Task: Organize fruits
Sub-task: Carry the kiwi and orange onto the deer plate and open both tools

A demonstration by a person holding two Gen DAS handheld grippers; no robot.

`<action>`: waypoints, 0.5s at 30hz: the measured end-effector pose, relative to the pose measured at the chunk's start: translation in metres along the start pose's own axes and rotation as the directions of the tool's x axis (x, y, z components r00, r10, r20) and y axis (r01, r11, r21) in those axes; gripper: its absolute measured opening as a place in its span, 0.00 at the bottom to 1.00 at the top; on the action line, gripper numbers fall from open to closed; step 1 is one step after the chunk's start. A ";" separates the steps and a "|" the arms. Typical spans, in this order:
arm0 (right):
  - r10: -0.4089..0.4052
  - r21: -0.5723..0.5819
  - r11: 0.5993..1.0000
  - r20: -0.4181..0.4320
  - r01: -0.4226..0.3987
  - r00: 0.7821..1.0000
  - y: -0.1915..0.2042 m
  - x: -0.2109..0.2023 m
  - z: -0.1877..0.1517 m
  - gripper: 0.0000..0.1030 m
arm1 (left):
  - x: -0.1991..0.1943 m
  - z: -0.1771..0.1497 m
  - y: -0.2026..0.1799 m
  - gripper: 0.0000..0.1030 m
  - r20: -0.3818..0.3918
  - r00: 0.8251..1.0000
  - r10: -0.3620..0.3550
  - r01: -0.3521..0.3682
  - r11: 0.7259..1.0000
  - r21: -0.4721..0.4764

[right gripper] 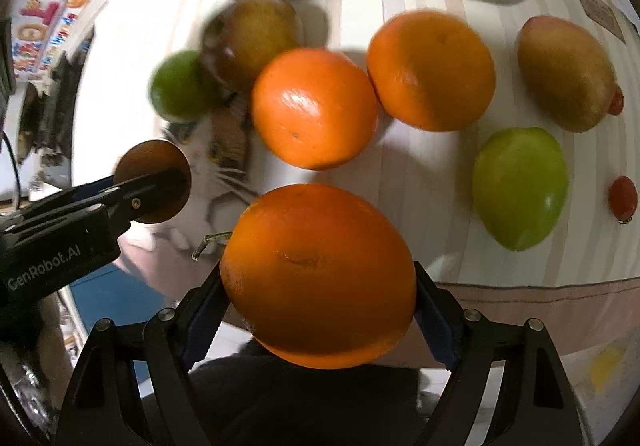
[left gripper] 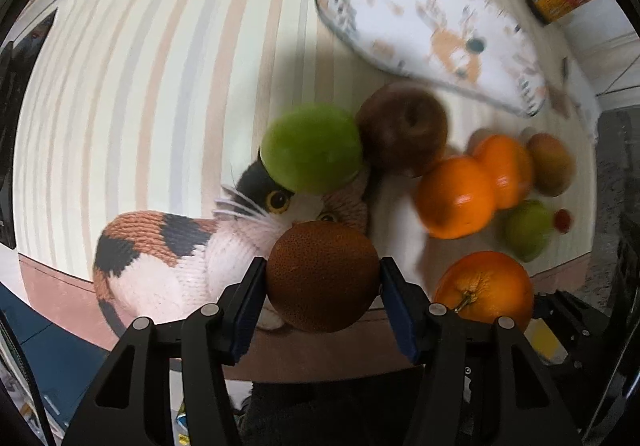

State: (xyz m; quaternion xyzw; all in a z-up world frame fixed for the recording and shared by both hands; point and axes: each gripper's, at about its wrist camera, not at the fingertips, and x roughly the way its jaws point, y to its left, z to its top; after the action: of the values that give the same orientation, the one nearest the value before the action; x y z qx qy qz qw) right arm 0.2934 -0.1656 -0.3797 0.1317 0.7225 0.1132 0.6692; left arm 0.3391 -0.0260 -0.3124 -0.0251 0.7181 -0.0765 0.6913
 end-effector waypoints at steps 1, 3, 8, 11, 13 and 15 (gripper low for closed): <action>0.017 0.000 1.000 0.010 -0.017 1.000 -0.001 -0.009 -0.001 0.84 | -0.013 0.001 -0.002 0.52 0.018 1.000 -0.011 0.011 1.000 -0.004; 0.063 0.006 0.998 0.046 -0.063 0.997 0.000 -0.032 0.001 0.84 | -0.037 0.008 -0.006 0.52 0.057 0.998 -0.031 0.031 1.000 -0.002; 0.101 0.018 0.994 0.181 -0.106 0.978 -0.010 -0.100 0.028 0.84 | -0.090 0.056 -0.024 0.52 0.190 0.981 -0.039 0.036 0.999 0.017; 0.055 0.047 0.996 0.256 -0.069 0.965 -0.027 -0.132 0.071 0.84 | -0.094 0.096 -0.036 0.52 0.231 0.973 -0.007 0.003 1.000 0.017; 0.013 0.071 0.997 0.277 -0.034 0.961 -0.040 -0.141 0.101 0.84 | -0.083 0.123 -0.043 0.52 0.228 0.973 0.018 -0.020 1.000 0.006; -0.035 0.095 0.995 0.277 0.009 0.960 -0.052 -0.137 0.135 0.84 | -0.067 0.144 -0.048 0.52 0.205 0.978 0.036 -0.036 0.999 -0.003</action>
State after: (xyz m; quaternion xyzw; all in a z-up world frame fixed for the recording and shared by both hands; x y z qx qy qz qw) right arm 0.4353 -0.2630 -0.2794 0.1693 0.6272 0.0525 0.7584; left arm 0.4825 -0.0751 -0.2443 -0.0195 0.6434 -0.0613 0.7628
